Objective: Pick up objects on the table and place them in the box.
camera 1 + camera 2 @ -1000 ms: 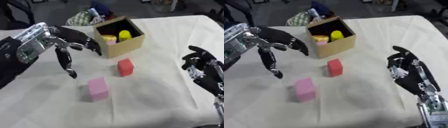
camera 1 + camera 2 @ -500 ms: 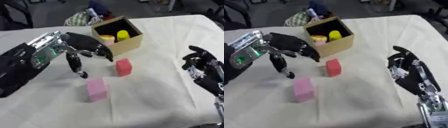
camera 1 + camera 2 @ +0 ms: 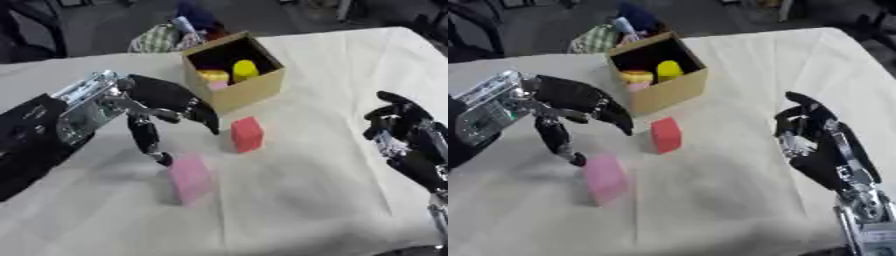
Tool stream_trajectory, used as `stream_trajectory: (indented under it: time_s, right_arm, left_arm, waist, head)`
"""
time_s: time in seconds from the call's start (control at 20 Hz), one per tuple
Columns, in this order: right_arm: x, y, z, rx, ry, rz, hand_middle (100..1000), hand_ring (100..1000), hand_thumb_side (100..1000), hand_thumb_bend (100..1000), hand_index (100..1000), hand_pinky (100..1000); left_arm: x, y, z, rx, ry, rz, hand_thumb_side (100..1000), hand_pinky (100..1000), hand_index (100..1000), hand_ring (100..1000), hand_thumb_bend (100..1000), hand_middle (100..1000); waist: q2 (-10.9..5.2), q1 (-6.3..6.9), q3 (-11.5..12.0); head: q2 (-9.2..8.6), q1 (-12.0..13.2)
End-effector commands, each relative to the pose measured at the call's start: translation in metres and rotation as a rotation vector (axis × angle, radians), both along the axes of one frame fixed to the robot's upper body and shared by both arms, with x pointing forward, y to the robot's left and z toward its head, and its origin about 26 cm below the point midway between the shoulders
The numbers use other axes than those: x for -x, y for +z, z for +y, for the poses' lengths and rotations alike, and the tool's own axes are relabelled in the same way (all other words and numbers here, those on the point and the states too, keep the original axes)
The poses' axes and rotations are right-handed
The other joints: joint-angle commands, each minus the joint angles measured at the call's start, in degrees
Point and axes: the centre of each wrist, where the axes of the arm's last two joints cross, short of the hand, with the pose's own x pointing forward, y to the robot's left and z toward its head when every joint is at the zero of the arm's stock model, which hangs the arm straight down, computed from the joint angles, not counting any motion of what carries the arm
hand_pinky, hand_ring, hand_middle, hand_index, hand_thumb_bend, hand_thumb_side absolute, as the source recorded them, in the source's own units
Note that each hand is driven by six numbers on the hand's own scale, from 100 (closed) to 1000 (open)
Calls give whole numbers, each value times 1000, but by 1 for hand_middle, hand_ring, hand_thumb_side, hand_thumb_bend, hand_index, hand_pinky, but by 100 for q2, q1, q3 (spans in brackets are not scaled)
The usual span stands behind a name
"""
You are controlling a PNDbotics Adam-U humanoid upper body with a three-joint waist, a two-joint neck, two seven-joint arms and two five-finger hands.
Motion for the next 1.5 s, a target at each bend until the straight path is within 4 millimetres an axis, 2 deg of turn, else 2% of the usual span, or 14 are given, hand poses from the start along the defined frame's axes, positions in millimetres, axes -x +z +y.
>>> stream_trajectory:
  time_s: [0.05,0.2,0.35,0.65,0.85,1.5]
  right_arm:
    - [-1,6,-7,24,-10,-18,612,533,430,100,896,550]
    - [-1,5,-9,28,-14,-15,612,533,431,100,896,550]
    - [0,4,-8,28,-11,-15,612,533,431,100,896,551]
    - [-1,6,-4,17,2,-20,612,533,431,100,896,551]
    - [-2,6,-2,13,5,-23,612,532,431,100,896,551]
    - [-2,8,-2,10,7,-27,612,532,430,100,897,552]
  left_arm:
    - [7,23,15,-221,-159,-2,100,831,900,811,652,844]
    - [13,26,19,-220,-164,-4,100,827,900,810,643,841]
    - [17,20,12,-196,-199,13,100,827,906,815,619,844]
    - [17,-7,-3,-201,-231,104,100,826,911,825,587,847]
    - [16,-19,-3,-219,-223,142,100,826,909,826,578,845]
    - [17,-34,-1,-226,-197,202,108,809,883,807,572,805]
  waist:
    - [-182,82,10]
    - [-207,106,21]
    - [-212,121,16]
    - [-170,88,-68]
    - [-134,80,-101]
    - [-77,90,-145]
  head:
    - [25,-35]
    - [25,-44]
    - [25,-52]
    - [25,-21]
    - [25,-7]
    - [25,-6]
